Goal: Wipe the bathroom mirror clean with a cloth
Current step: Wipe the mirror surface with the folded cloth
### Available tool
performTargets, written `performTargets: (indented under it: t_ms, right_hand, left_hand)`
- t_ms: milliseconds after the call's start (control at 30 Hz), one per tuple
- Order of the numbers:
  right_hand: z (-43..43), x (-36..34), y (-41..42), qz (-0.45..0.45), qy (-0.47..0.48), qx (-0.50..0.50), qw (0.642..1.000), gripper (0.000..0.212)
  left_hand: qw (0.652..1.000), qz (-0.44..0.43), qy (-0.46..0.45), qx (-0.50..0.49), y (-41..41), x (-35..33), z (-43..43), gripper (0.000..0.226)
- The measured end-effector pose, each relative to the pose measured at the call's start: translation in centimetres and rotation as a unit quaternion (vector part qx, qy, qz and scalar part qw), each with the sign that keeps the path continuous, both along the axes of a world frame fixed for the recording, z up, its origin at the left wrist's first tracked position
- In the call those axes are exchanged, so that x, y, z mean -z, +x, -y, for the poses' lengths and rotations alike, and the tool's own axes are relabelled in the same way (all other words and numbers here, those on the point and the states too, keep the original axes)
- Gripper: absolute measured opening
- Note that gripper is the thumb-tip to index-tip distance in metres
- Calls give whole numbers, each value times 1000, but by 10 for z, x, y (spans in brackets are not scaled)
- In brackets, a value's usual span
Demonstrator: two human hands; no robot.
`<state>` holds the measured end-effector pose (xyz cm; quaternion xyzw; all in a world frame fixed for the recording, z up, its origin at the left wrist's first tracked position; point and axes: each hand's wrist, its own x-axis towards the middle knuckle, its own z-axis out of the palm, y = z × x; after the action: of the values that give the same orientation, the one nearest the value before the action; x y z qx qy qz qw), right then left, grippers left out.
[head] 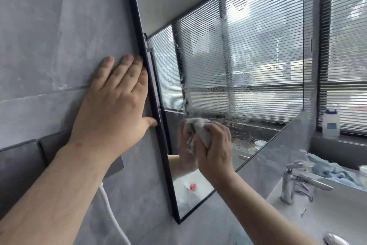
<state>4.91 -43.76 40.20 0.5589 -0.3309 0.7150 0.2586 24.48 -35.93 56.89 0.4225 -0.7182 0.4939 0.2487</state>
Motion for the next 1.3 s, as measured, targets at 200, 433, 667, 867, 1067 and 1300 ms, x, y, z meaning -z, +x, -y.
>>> performTargets:
  t_ms: [200,433,667,867,1067,1300]
  right_hand:
    - [-8,-24,2,-179,-78,-7,981,13]
    - [8,-168,-10,-53,-72,26,996,16]
    - [7,-200,-8,-49,-82,62,994,23]
    - [-10,-36,-27,-261,2,57,964,43]
    - [-19,9,-44,-344,30,69,936,49]
    - [23,-137,-76,-116,58,109,985,43]
  left_hand:
    - [1000,-1,9,-3,-1,0,-1,111]
    - [1000,-4,26,-4,-2,-2,-3,109]
    - [999,-3,32,-3,-1,-2,-3,106]
    - [999,-3,39,-6,-2,-2,-5,105]
    - [999,-4,41,-5,-1,-3,-6,107]
    - [999,-4,53,0,0,-4,-7,106]
